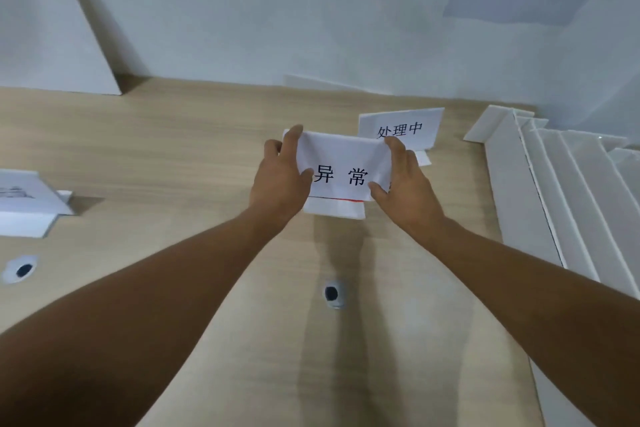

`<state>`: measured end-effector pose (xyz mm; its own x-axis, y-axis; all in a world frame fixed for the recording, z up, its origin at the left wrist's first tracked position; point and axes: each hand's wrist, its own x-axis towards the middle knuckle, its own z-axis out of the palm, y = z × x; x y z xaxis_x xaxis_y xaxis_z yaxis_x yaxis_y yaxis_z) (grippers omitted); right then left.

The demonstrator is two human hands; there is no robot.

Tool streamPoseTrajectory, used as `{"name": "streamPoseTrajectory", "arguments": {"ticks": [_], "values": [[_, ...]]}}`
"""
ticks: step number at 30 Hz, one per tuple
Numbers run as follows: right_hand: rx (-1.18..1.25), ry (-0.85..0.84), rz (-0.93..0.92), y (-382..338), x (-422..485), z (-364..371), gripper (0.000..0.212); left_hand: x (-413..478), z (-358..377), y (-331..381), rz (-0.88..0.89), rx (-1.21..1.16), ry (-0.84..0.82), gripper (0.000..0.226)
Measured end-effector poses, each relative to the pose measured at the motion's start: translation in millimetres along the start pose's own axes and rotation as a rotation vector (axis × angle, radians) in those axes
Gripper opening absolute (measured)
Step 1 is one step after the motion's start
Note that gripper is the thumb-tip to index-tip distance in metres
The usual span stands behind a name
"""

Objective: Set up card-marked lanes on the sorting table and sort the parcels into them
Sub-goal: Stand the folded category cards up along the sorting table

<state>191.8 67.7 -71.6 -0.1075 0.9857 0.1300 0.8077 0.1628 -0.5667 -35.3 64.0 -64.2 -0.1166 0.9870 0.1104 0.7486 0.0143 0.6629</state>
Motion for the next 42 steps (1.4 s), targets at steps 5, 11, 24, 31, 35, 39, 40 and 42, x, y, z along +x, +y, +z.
{"name": "streamPoseTrajectory", "arguments": {"ticks": [5, 11, 24, 31, 35, 39, 40, 42], "values": [[-0.008, -0.066, -0.072, -95, -31, 37, 0.071, -51, -80, -63, -0.072, 0.004, 0.051, 0.074], [-0.098, -0.085, -0.151, -159, -39, 94, 0.079, -74, -137, -132, -0.085, 0.000, 0.099, 0.075], [-0.185, -0.070, -0.090, -133, -24, 177, 0.075, -39, -87, -205, -0.092, -0.077, 0.001, 0.077], [-0.112, -0.043, -0.108, -123, -37, 187, 0.085, -53, -83, -209, -0.111, -0.043, 0.039, 0.078], [0.030, -0.001, -0.134, -120, -38, 148, 0.083, -51, -95, -175, -0.068, 0.054, 0.139, 0.080], [-0.070, 0.056, -0.274, -86, -36, 91, 0.069, -22, -87, -108, 0.028, 0.145, 0.163, 0.065], [-0.092, 0.044, -0.251, -72, -32, 77, 0.069, -14, -79, -89, 0.058, 0.151, 0.147, 0.062], [-0.110, 0.042, -0.174, -42, -22, 47, 0.067, 1, -57, -53, 0.113, 0.141, 0.104, 0.060]]}}
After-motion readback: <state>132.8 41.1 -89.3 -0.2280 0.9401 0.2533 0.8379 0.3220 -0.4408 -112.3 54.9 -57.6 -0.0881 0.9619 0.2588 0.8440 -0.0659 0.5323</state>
